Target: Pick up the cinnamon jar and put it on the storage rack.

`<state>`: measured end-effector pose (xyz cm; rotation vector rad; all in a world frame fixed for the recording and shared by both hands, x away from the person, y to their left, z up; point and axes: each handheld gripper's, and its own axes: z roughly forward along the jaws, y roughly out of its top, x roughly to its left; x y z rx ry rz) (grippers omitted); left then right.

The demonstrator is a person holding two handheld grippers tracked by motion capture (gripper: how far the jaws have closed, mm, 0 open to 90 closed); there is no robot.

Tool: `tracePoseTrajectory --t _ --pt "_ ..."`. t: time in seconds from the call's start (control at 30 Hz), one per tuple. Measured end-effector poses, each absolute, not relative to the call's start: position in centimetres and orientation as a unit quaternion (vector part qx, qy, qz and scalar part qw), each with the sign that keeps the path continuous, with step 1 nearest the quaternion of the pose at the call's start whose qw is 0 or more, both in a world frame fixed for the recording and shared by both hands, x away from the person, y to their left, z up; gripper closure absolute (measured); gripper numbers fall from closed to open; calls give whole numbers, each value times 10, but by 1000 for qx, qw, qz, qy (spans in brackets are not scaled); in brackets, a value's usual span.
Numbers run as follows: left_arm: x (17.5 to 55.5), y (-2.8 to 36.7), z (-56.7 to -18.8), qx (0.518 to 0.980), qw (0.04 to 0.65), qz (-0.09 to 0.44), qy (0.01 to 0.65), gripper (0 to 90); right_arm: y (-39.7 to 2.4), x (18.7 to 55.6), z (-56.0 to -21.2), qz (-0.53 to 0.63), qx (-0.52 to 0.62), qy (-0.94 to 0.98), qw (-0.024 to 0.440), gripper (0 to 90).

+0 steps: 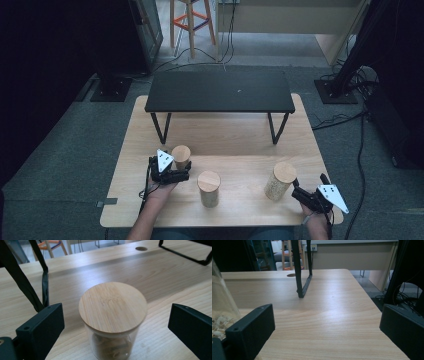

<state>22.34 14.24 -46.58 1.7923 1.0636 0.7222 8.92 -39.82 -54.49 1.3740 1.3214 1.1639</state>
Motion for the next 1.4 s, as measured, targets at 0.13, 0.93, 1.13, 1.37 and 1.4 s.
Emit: tracePoseTrajectory --t 0.13,0.93,1.13,1.37,1.4 --pt "230 139 -468 728 443 290 435 8 -398 89 -545 470 554 530 437 0" --pt "241 135 -475 730 437 281 444 257 -400 89 -546 472 556 527 436 0" --pt "241 136 -474 732 434 280 443 257 -400 89 -546 473 555 527 437 0" --pt "241 136 -469 739 425 284 439 257 -400 88 -546 474 554 528 436 0" --pt "241 136 -468 740 423 283 440 257 -400 88 -546 474 553 528 436 0"
